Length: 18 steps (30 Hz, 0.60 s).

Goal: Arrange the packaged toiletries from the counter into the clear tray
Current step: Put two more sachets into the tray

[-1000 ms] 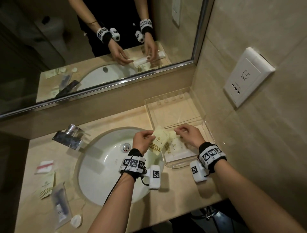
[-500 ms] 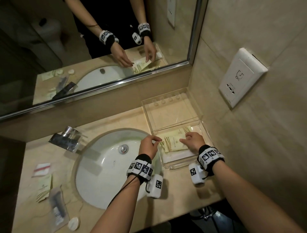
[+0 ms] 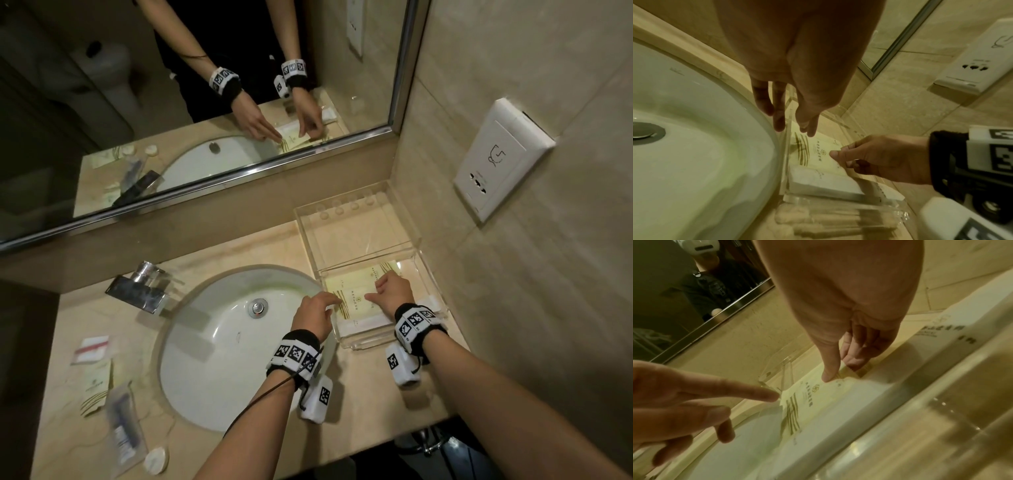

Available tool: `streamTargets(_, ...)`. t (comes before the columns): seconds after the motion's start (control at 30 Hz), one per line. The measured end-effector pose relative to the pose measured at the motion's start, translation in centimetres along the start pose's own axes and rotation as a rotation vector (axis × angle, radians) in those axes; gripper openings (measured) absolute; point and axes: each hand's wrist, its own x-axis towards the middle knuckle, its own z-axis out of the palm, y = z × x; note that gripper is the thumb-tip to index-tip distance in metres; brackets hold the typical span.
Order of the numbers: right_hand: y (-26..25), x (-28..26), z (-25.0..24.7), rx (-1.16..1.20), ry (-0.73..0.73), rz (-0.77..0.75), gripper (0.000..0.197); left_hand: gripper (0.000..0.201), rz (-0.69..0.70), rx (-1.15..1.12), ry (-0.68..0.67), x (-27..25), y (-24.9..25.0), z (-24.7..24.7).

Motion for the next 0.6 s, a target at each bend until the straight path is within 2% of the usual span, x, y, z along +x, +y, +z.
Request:
streamTargets(0.2,-0.2,-0.3,0.8,0.023,0.028,-0.003,0.044,0.043,0.043,0.194,-0.069,0.0,0.1,0.6)
streamTargets(0.33,0.1,-0.4,0.8,-0.002,0.039,-0.004,0.043,0.043,0.038,0.23,-0.134,0.1,-0.1,0.7)
streamTargets(0.47,0.4,-0.5,0.7,-0.046,0.049,-0.021,0.036,0.04,0.022,0.128,-0.079,0.1,-0.4,0.2)
streamTargets(0.6,-0.6,-0.9,-0.3,-0.074,0.105,-0.063,0.032,0.032,0.012,-0.117,0.02,-0.4,-1.5,-1.3)
